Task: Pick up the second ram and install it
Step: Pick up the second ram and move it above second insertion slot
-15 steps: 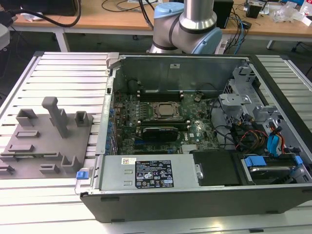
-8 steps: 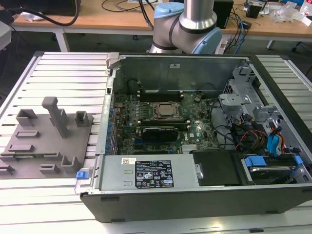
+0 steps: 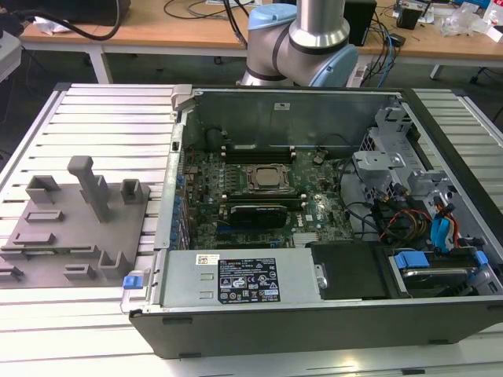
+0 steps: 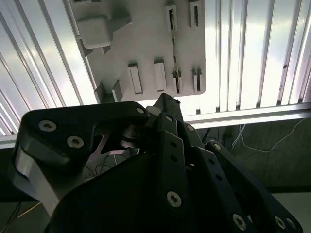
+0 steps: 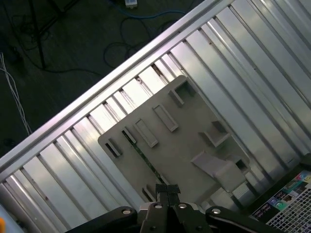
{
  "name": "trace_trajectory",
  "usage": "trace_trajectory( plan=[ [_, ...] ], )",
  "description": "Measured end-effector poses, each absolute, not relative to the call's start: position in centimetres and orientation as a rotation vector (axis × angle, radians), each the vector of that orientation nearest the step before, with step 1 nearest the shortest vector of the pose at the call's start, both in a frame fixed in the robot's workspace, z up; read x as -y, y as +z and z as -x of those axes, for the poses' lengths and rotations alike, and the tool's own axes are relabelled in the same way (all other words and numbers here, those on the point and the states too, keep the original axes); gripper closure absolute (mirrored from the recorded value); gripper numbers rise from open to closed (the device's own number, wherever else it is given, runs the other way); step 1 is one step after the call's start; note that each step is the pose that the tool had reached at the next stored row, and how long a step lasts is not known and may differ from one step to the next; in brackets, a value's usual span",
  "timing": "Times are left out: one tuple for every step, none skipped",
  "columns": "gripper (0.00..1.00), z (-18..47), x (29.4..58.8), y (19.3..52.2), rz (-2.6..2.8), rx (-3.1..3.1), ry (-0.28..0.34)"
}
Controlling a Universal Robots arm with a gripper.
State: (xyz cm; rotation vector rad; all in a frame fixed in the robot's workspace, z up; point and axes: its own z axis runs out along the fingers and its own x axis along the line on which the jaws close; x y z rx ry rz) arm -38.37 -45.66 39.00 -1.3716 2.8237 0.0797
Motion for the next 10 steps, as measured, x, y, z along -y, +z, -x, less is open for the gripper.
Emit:
trace_trajectory(
  plan=[
    [0.89,38.37,45.66,39.0,1.38,-2.82,0.08],
    [0.89,38.37,45.66,39.0,1.386,-2.817,0.08],
    [0.89,38.37,45.66,39.0,1.399,-2.811,0.08],
    [0.89,38.37,45.66,39.0,1.406,-2.808,0.08],
    [0.89,38.37,45.66,39.0,1.411,-2.805,0.08],
    [0.89,38.37,45.66,39.0,1.419,-2.801,0.08],
    [0.89,38.37,45.66,39.0,1.425,-2.798,0.08],
    [0.89,38.37,45.66,39.0,1.434,-2.794,0.08],
    [0.89,38.37,45.66,39.0,1.441,-2.79,0.08],
    [0.89,38.37,45.66,39.0,1.45,-2.786,0.08]
  ],
)
